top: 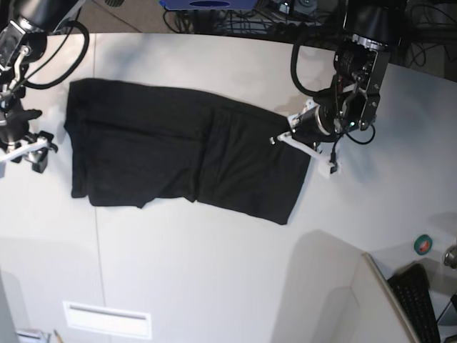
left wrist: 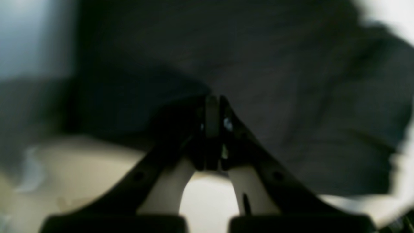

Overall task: Layout the t-shirt on the table in an organized manner, then fold the t-shirt properly
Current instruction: 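Press and smooth the folded end with the left gripper, then release, then grasp the shirt's folded edge with both grippers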

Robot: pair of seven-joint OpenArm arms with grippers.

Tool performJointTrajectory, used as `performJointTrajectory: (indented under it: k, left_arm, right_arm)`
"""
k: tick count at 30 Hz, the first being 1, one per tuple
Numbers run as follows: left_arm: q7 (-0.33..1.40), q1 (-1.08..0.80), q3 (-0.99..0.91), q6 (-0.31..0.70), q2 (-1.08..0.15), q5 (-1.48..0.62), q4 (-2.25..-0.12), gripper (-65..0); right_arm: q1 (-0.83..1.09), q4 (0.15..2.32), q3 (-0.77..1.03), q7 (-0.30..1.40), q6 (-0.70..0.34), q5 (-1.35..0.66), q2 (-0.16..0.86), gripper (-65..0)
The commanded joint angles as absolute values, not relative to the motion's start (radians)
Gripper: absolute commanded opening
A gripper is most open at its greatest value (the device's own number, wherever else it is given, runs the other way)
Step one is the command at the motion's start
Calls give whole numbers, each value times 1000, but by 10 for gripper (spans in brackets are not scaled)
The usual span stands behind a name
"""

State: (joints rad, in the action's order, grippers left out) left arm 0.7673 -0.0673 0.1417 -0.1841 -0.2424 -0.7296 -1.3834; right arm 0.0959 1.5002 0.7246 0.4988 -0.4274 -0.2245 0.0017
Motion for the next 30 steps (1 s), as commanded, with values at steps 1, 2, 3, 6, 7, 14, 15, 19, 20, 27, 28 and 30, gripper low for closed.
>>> performJointTrajectory:
  k: [1, 2, 3, 6, 7, 14, 15, 19, 20, 27, 28, 30]
  left_arm:
    - [759, -59, 147, -166, -232, -750, -1406, -650]
    - [759, -73, 147, -166, -232, -748, -1411, -650]
    - [759, -84, 147, -166, -236, -745, -1414, -650]
    - [759, -111, 143, -166, -237, -745, -1415, -650]
    - [759, -113, 133, -166, -237, -745, -1415, -650]
    - [766, -234, -81, -166, -242, -745, -1587, -650]
    - [766, -245, -114, -166, -248, -745, -1610, -650]
    - [766, -255, -214, -166, -289, -745, -1650, -650]
    - [766, -252, -229, -166, -302, -745, -1646, -650]
    - [725, -166, -268, -162, -389, -742, -1423, -650]
    - [699, -150, -260, -162, -395, -742, -1391, -650]
    - [654, -119, -216, -162, -417, -730, -1339, -650]
  right_arm:
    - [85, 1501, 727, 522, -424, -257, 18, -281]
    - [70, 1492, 727, 581, -424, -285, 35, -279]
    - [59, 1481, 727, 641, -424, -311, 51, -278]
    - [35, 1420, 731, 779, -424, -410, 90, -276]
    - [35, 1405, 730, 785, -424, -444, 101, -276]
    - [19, 1244, 725, 840, -426, -627, 188, -251]
    - [18, 1230, 725, 866, -426, -645, 197, -234]
    - [18, 1211, 723, 944, -427, -714, 203, -215]
    - [18, 1211, 723, 951, -427, -720, 203, -213]
    - [33, 1208, 549, 897, -427, -719, 203, -209]
    - [35, 1208, 530, 885, -427, -719, 203, -210]
    - [42, 1201, 510, 878, -427, -720, 203, -210]
